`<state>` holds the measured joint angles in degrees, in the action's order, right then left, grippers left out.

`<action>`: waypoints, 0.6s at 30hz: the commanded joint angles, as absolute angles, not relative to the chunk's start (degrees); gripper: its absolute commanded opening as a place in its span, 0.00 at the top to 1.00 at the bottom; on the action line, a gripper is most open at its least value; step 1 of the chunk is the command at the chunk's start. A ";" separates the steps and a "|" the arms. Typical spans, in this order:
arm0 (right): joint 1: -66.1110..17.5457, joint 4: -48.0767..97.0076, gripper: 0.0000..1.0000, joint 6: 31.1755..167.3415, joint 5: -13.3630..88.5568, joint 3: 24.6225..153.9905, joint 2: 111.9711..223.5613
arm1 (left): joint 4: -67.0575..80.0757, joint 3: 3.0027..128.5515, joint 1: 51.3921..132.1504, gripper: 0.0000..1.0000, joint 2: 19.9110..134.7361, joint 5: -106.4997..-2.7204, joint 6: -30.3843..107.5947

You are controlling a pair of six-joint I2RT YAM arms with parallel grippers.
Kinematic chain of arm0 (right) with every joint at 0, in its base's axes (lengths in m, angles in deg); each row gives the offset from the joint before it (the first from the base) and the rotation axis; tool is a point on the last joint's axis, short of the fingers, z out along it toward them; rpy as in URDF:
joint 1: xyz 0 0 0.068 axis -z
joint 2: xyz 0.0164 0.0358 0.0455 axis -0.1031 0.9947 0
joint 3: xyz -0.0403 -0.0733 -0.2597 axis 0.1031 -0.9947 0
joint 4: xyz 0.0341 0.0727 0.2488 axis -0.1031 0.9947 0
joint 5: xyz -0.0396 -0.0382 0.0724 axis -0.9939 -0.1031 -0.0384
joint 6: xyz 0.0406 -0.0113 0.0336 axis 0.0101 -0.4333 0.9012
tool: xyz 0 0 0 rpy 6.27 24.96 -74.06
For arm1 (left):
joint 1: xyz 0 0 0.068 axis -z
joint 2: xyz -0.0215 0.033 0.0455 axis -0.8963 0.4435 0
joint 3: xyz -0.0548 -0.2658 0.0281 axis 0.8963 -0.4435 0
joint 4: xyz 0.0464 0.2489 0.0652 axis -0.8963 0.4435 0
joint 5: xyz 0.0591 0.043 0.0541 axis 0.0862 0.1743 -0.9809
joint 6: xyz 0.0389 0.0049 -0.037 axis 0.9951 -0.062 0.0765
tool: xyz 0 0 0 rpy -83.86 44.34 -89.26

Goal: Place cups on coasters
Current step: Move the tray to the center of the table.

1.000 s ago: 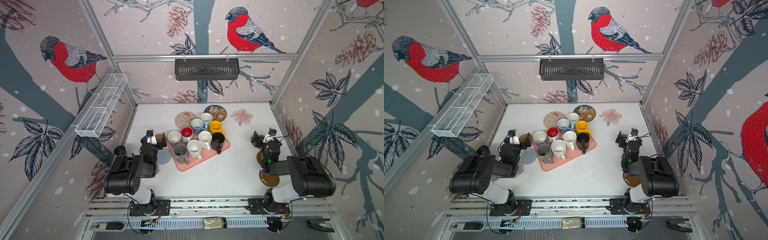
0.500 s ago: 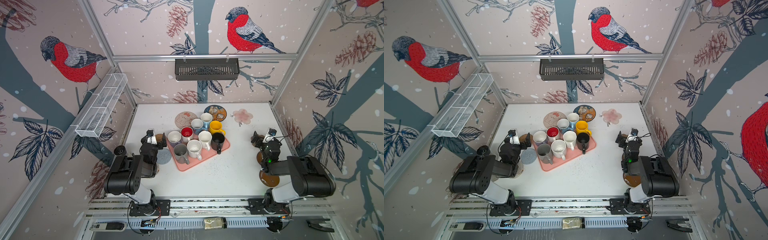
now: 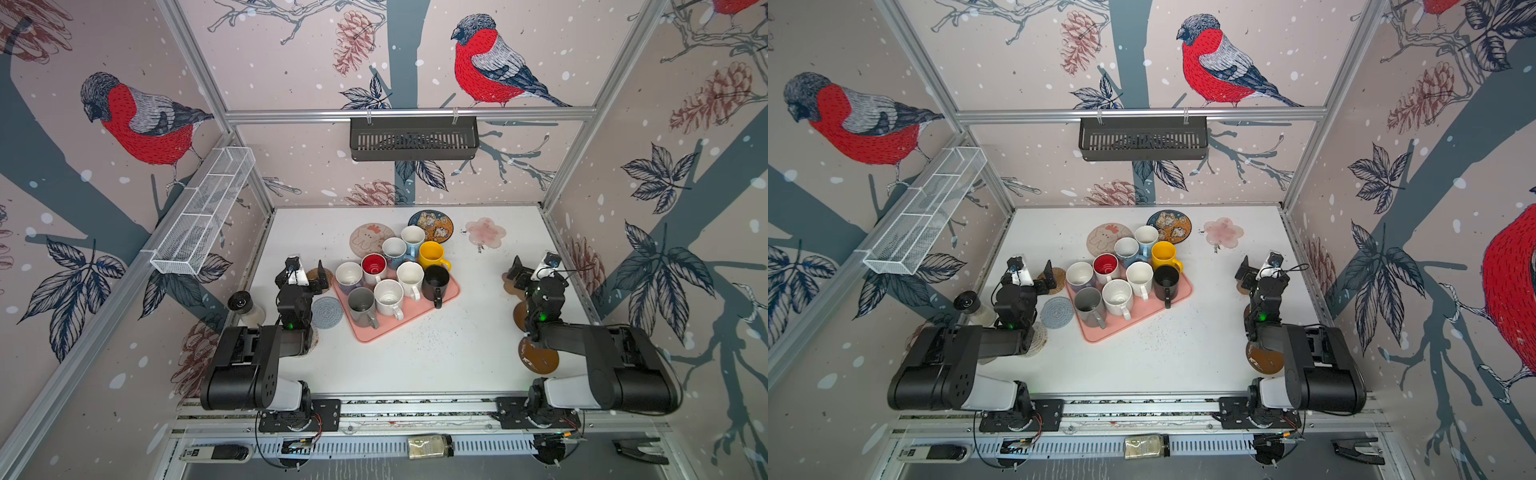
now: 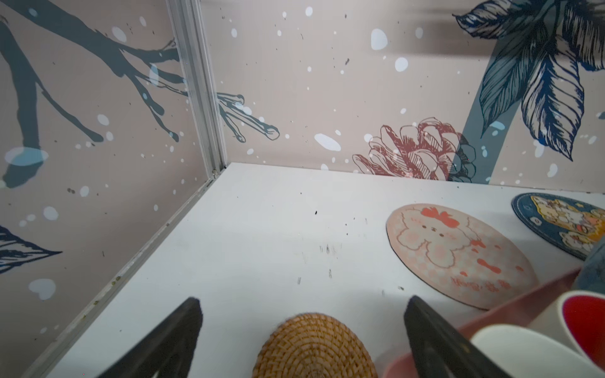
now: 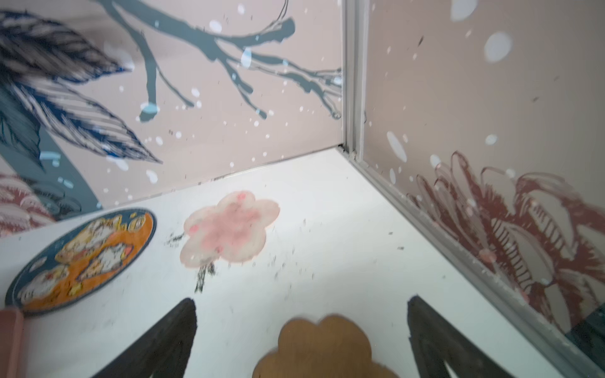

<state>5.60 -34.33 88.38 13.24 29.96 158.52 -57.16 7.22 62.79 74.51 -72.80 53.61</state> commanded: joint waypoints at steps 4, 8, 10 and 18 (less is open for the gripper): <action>5.79 -14.44 0.01 94.26 12.02 37.31 153.07 | -32.53 17.23 62.88 0.03 65.71 -77.36 47.72; 5.74 -2.84 0.03 96.98 19.44 45.30 153.16 | -16.47 25.68 62.92 0.08 62.58 -76.62 43.44; 5.67 3.51 0.09 97.63 23.70 50.68 154.59 | -9.17 29.47 62.88 0.11 61.88 -75.82 40.30; 4.73 18.72 0.27 102.67 39.43 70.28 167.16 | 9.80 35.83 63.71 0.31 63.07 -69.33 24.72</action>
<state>5.34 11.48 100.27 30.61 67.19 164.90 -0.10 35.37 63.46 62.43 -72.47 31.51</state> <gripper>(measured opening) 0.728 0.708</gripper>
